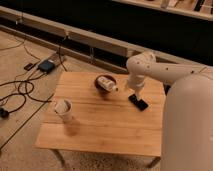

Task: Push the eraser across the table

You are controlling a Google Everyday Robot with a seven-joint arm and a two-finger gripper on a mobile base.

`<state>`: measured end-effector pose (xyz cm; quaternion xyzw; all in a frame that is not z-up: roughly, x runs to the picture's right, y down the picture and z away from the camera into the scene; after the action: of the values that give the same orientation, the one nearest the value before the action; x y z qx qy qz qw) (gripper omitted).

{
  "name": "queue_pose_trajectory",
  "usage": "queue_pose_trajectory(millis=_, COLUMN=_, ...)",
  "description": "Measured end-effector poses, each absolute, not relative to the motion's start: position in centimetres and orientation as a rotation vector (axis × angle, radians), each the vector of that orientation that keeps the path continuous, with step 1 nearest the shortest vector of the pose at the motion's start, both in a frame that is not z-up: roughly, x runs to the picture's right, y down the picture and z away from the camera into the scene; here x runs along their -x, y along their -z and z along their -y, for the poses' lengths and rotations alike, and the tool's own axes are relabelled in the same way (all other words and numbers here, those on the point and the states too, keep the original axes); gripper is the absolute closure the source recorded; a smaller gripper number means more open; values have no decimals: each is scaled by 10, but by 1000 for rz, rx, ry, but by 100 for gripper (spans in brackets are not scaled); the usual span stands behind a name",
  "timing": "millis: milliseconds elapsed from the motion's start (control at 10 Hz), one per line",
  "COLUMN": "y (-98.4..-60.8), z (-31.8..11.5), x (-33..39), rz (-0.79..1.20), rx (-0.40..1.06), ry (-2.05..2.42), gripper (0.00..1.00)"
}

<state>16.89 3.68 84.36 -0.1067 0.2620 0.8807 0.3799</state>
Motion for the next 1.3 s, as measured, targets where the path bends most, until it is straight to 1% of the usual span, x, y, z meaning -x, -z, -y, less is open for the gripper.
queue_pose_trajectory(millis=400, y=-852, z=-38, x=-183, rz=-671, rx=261, ry=-2254, gripper=35)
queue_pose_trajectory(millis=800, y=-889, z=-40, x=-236, rz=-722, rx=190, ry=-2283, gripper=35)
queue_pose_trajectory(millis=1300, y=-931, z=-51, x=-265, rz=-789, rx=157, ry=-2278, gripper=35)
